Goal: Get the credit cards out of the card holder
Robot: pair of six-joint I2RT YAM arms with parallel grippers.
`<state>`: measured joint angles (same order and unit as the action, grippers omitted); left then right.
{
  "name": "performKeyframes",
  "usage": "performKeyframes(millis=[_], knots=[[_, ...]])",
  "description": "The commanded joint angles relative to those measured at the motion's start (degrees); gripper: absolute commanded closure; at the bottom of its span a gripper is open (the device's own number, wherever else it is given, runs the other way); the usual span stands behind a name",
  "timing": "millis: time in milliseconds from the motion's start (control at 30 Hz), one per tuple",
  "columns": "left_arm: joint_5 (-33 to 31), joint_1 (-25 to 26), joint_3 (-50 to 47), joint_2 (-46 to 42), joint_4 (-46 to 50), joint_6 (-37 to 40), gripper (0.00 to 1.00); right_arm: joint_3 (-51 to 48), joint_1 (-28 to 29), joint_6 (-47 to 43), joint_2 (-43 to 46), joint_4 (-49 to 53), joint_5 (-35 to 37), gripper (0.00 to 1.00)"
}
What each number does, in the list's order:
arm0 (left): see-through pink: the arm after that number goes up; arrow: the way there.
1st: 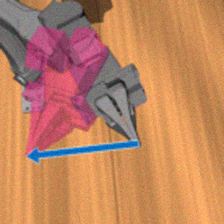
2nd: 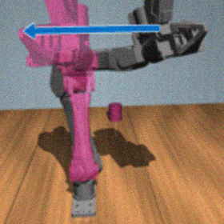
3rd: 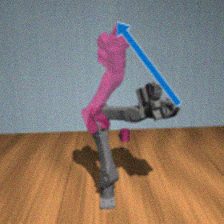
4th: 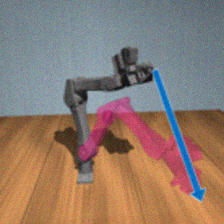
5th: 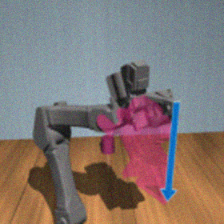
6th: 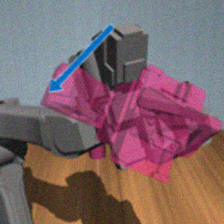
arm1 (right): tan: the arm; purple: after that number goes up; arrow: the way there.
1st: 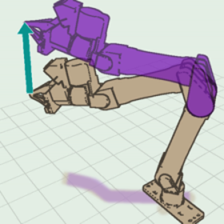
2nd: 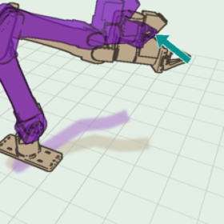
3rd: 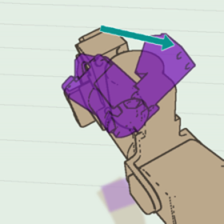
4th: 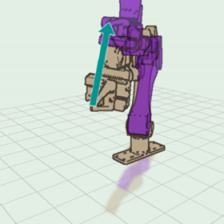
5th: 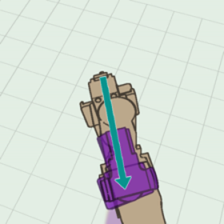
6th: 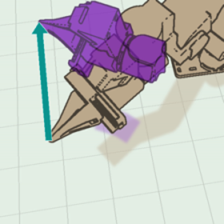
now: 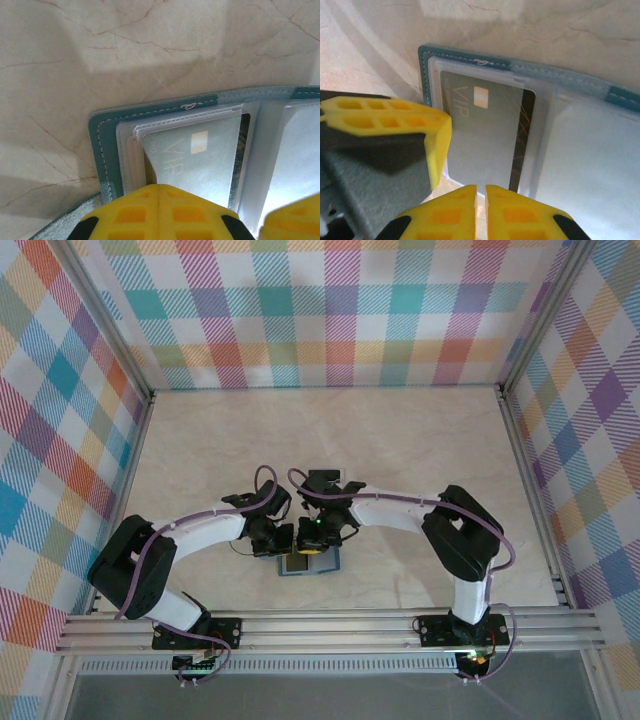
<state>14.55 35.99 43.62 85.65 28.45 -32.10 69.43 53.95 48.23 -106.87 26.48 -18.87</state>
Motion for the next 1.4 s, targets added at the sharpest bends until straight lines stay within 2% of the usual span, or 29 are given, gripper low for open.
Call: performKeyframes(millis=[0, 200, 367, 600, 1033, 1367], knots=[[-1.0, 0.3, -2.1, 0.2, 1.0, 0.5, 0.96, -0.4, -0.4, 1.0, -1.9, -2.9, -2.4, 0.87], [-1.4, 0.3, -2.1, -0.1, 1.4, 0.5, 0.97, -0.3, -0.8, 0.0, -3.9, -1.3, -0.6, 0.85], [-1.7, 0.3, -2.2, -0.8, 2.1, 0.6, 0.96, -0.9, -0.9, -0.4, -4.8, -0.6, 0.8, 0.67], [-2.4, 0.3, -1.9, -2.0, 3.6, 0.9, 0.96, -1.5, -0.9, -1.2, -3.4, 3.1, 5.0, 0.62], [-2.7, 0.6, 3.1, -3.5, 8.1, 1.3, 0.97, -3.7, -1.0, -1.5, 2.6, 0.3, 2.6, 0.63], [-1.8, 2.6, 4.3, -0.3, 8.3, 0.5, 0.98, -3.9, -1.9, -3.4, 0.2, -0.4, 1.5, 0.65]])
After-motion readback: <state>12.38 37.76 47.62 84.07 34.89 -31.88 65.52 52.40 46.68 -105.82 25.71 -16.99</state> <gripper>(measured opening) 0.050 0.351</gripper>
